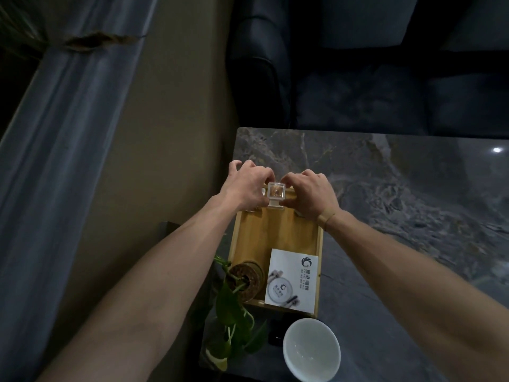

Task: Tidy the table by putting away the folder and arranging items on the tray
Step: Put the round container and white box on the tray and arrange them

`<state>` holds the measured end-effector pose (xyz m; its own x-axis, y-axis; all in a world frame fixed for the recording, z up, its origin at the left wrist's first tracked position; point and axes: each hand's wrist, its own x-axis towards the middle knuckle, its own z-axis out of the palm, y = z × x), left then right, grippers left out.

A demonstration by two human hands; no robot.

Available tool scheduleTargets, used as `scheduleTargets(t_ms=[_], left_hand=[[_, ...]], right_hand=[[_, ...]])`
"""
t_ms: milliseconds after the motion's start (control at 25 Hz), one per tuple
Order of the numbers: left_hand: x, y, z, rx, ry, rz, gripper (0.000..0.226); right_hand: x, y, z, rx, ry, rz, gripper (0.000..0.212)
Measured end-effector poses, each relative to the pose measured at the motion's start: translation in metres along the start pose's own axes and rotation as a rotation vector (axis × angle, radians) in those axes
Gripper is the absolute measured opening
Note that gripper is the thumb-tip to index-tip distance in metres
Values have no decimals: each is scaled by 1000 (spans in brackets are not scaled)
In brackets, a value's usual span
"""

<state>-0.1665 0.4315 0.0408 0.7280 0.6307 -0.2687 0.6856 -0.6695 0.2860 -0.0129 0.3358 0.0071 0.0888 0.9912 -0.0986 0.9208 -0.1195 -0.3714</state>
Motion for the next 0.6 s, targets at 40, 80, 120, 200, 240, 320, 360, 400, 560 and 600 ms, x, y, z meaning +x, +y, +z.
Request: scheduleTargets(t_ms=[40,80,120,200,240,320,360,400,560,600], left_hand=[[0,0,1,8,3,2,37],[-1,0,2,7,7,1,38],[-1,-1,4,-1,14,-5,39],[-3,-1,8,-8,23,-23,44],[-4,-1,10,-4,22,-36,50],[-8,0,14,-5,17,-70,66],[-11,1,15,-16,34,-81,71],[-14,3,16,-32,74,-80,72],[-22,27,20,-33,369,105,48],[-20,36,20,12,407,178,43]], right_hand=[[-1,0,1,8,4,8,42],[-2,0,3,14,5,18,41],[-2,-1,3,19,3,28,41],[-1,-2,4,18,-18,54,48],[-1,-3,3,18,-35,72,56],[-5,-1,2,29,-55,107,72],[-9,2,1,40,-50,125,77],[-14,7,0,50,-43,148,79],[-40,40,-6,84,0,262,78],[-46,47,-6,81,2,277,77]])
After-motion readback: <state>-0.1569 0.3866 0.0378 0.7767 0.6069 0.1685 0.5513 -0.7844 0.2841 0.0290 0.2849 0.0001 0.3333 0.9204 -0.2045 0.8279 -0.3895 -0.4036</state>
